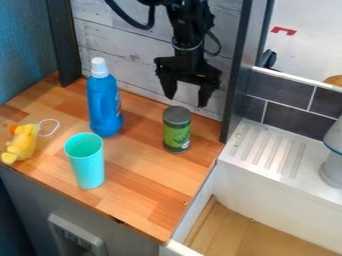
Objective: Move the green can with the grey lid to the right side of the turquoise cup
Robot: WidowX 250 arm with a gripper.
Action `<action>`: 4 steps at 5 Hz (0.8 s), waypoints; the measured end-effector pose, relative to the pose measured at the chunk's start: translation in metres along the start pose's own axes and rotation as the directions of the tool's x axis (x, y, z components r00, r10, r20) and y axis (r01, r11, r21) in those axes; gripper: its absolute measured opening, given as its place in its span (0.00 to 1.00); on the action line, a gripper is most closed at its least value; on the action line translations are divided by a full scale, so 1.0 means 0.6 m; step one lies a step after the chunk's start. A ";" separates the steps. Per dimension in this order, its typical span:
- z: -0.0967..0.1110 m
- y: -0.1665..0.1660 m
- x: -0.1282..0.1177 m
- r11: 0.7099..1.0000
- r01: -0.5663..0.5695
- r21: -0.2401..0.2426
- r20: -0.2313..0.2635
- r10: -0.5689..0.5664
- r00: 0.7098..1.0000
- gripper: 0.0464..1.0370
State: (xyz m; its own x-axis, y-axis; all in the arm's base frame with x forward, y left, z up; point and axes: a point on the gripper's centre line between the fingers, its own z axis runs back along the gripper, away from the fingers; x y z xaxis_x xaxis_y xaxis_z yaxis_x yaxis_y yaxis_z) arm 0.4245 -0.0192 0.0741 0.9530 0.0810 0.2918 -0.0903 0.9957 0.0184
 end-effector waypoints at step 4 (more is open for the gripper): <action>-0.033 0.014 -0.094 0.998 0.037 0.049 -0.130 -0.030 0.991 0.97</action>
State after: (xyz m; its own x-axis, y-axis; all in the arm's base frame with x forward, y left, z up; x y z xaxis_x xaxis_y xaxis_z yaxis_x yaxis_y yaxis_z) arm 0.3758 -0.0143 0.0391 0.9849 0.0557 0.1640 -0.0689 0.9947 0.0762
